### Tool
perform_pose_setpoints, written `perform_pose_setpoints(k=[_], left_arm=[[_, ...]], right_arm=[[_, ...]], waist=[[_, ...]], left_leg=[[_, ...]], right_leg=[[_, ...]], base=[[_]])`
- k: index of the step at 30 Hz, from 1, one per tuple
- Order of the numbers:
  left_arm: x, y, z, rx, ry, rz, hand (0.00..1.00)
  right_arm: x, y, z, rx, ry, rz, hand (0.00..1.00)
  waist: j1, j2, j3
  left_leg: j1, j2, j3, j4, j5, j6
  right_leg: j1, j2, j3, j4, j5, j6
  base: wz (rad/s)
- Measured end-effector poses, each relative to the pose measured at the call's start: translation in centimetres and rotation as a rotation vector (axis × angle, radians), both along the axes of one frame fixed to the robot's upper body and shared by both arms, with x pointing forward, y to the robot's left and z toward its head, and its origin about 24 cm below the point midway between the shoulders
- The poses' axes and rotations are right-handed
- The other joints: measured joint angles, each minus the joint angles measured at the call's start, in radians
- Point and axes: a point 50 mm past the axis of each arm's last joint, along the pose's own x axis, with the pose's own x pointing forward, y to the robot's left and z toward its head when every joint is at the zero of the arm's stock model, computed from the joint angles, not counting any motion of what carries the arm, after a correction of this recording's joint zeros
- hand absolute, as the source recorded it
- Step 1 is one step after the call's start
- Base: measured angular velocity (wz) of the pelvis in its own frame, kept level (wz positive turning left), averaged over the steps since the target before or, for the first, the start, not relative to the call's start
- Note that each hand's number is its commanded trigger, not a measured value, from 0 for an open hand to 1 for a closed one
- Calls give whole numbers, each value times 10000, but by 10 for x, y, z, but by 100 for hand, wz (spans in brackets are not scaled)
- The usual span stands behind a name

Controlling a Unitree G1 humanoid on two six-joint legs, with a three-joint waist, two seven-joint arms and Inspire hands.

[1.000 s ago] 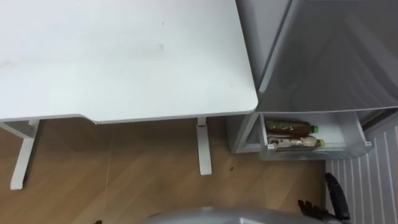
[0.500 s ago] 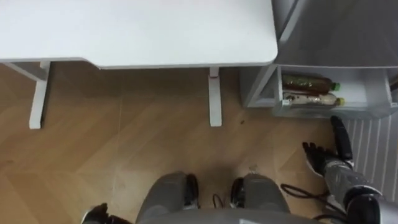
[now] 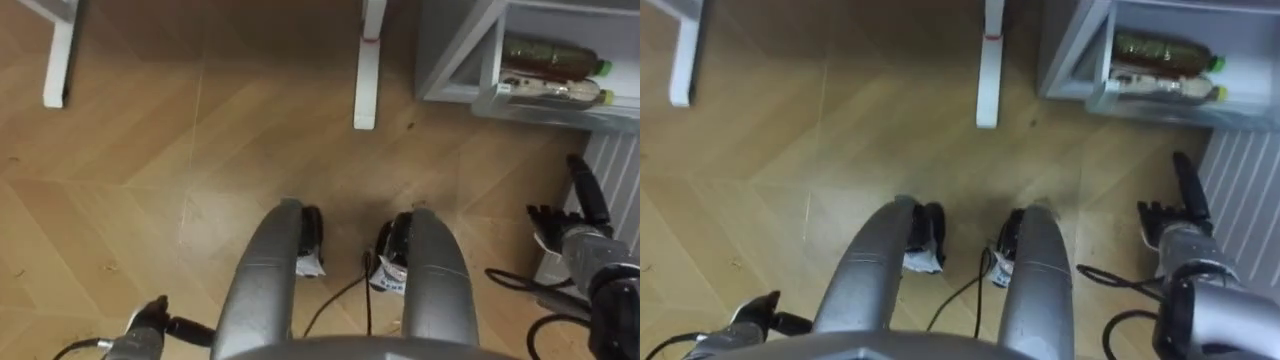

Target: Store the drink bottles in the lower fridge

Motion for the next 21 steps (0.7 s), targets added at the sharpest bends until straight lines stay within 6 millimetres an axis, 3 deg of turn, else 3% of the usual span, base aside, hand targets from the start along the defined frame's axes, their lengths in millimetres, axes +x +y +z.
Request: perform_pose_setpoints(k=[5,14,21], left_arm=[[4,1,1,-91,-230,215,0],[4,12,6,325,-239,-325,0],[5,19,10,175,-744,378,0]], right_arm=[[28,-14,28,-559,-639,89,0],[65,-38,84,-2805,-1294,1387,0],[71,-36,89,-2914,-615,1432,0]], waist=[[-28,-70,-1],[275,-583,34],[363,-871,65]], left_leg=[[-984,2,-27,942,-177,51],[-1578,2,-80,2159,-668,72],[-1853,-30,-38,2288,-739,121]], right_leg=[[-928,-264,16,1010,-297,-51],[-1397,-435,17,2170,-855,-81],[-1671,-447,60,2313,-931,-31]], base=[[11],[4],[0]])
